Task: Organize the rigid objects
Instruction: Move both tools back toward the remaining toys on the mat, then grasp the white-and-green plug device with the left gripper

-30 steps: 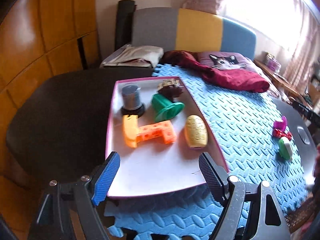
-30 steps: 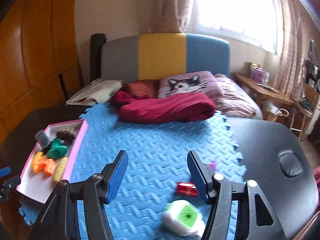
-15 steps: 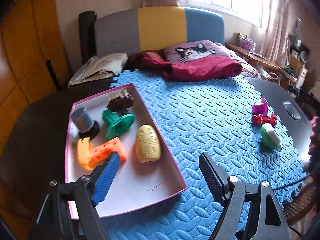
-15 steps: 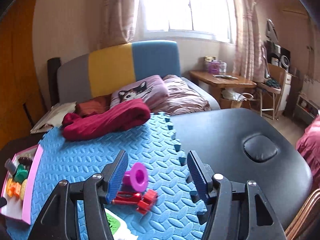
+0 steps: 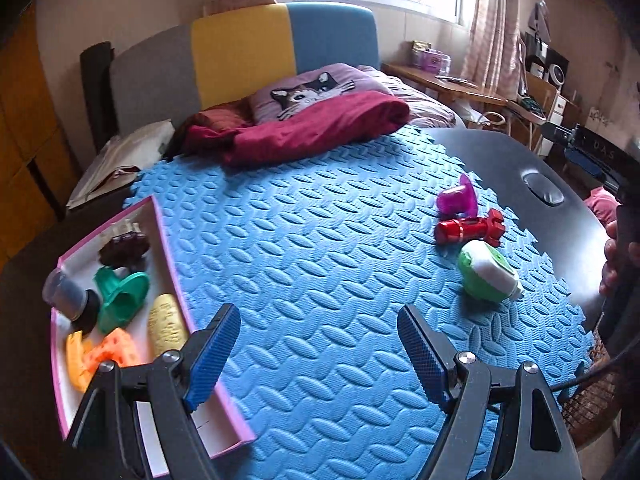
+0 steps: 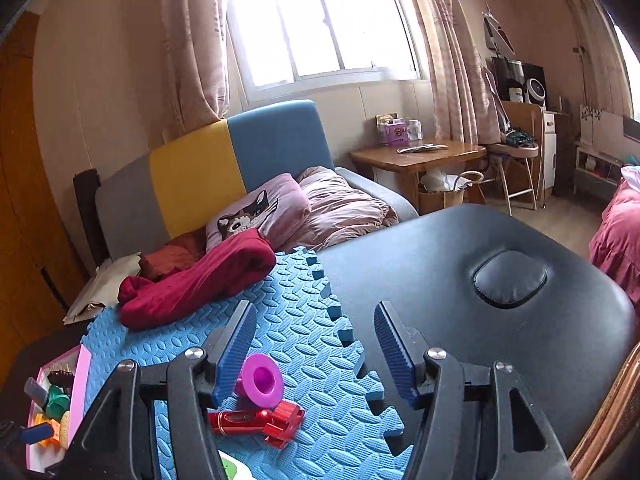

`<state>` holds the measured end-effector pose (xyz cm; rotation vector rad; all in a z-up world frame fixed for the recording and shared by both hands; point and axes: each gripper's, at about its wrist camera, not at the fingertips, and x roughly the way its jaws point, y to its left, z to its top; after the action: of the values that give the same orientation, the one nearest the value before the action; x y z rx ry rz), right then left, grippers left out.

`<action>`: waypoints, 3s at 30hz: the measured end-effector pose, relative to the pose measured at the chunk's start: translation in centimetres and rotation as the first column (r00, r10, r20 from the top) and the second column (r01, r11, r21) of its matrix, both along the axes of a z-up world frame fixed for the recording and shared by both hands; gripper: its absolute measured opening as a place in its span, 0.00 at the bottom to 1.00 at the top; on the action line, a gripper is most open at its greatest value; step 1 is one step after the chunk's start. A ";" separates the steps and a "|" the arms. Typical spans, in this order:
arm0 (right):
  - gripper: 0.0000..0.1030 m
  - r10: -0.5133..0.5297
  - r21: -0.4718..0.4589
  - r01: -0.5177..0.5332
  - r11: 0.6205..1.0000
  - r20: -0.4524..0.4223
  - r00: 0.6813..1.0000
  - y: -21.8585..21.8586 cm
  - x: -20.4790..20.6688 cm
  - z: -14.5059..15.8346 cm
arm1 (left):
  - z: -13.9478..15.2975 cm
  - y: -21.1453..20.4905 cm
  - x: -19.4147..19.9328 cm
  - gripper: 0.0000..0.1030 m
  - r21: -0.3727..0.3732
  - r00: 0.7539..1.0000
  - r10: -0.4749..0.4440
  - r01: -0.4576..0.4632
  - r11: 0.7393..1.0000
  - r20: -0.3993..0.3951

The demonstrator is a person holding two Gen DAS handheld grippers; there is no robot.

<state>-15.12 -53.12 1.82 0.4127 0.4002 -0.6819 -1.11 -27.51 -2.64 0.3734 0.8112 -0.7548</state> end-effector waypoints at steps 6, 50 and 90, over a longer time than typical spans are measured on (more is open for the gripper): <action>0.60 -0.004 0.045 0.003 0.999 0.016 1.000 -0.6 -0.3 -0.4 | -0.7 -2.1 -0.6 0.79 0.013 0.999 -0.046 0.046 0.999 -0.011; 0.61 0.025 0.209 -0.031 0.978 0.031 0.999 -2.4 0.0 -2.1 | -5.2 -12.8 -2.1 0.63 -0.195 0.887 -0.320 0.267 0.944 -0.333; 0.60 0.026 0.248 -0.028 0.968 0.012 1.000 -2.8 0.1 -2.7 | -5.2 -13.6 -8.4 0.61 0.448 0.581 -0.805 0.693 0.565 0.116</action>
<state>-15.02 -55.95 -0.90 0.6462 0.4840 -0.6051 -9.49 -41.16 -7.80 1.2143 0.4447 -1.3268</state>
